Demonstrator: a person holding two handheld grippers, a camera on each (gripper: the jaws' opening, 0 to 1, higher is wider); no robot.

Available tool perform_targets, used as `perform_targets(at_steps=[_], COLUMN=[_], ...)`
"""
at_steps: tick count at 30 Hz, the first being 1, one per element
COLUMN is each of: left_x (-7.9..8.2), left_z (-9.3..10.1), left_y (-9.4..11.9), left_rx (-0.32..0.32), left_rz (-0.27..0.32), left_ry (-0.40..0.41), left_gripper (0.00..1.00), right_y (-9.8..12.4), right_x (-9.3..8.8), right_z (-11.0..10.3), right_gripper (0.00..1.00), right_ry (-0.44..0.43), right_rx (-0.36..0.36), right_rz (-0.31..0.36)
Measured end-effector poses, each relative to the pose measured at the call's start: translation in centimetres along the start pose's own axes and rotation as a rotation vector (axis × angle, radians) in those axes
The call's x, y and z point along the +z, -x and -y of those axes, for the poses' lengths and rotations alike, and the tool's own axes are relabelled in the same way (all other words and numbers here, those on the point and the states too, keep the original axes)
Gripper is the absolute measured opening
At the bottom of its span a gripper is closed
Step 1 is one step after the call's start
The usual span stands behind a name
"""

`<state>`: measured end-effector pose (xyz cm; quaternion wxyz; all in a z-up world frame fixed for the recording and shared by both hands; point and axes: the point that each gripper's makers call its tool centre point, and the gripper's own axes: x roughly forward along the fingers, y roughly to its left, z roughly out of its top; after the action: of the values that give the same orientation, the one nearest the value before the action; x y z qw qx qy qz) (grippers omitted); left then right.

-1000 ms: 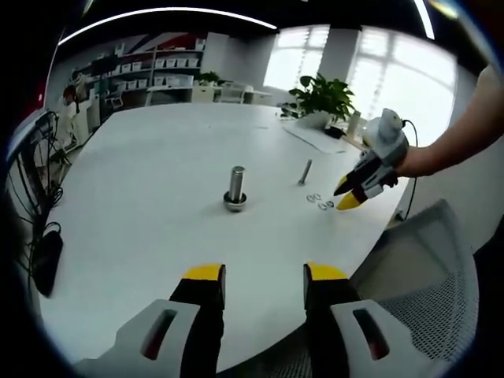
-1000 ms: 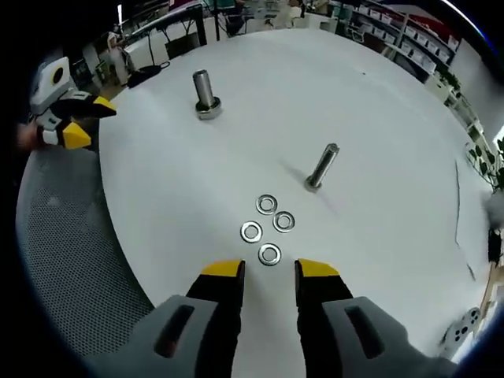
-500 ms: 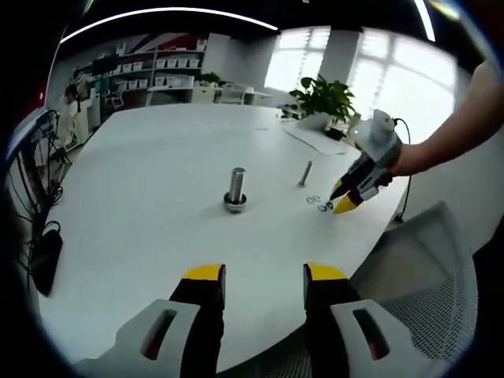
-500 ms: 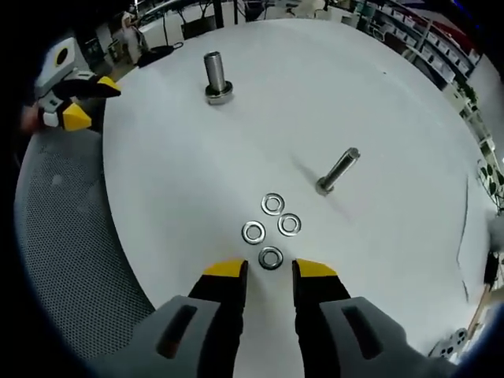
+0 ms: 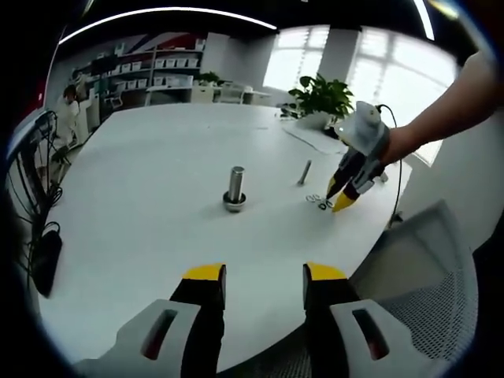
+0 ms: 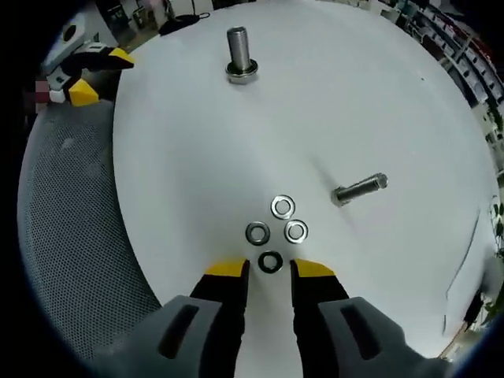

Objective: Place the washer onto the threaded stud by aligning its center hole with the stud, sliding it down to the base, and recovering from edge contact or off-axis alignment until the washer reaches the visible bottom stop.

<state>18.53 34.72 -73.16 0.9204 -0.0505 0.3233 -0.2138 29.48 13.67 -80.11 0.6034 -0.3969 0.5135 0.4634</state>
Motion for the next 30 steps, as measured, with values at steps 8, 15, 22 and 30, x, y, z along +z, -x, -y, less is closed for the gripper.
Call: perform_targets(at_steps=[8, 15, 22, 30], left_x=[-0.17, -0.12, -0.18, -0.13], left_z=[-0.01, 0.05, 0.05, 0.09], left_y=[0.02, 0.02, -0.01, -0.03], left_rx=[-0.001, -0.006, -0.008, -0.008], left_rz=[-0.01, -0.01, -0.011, -0.011], left_ry=[0.001, 0.001, 0.006, 0.0], left_gripper=[0.37, 0.37, 0.37, 0.36], right_y=[0.08, 0.04, 0.02, -0.13], right_x=[-0.04, -0.05, -0.11, 0.11], right_z=[0.08, 0.04, -0.06, -0.09], right_gripper=[0.23, 0.22, 0.17, 0.16], right_ry=[0.054, 0.066, 0.106, 0.123], right_rx=[0.017, 0.014, 0.008, -0.004], right_rz=[-0.048, -0.056, -0.042, -0.094])
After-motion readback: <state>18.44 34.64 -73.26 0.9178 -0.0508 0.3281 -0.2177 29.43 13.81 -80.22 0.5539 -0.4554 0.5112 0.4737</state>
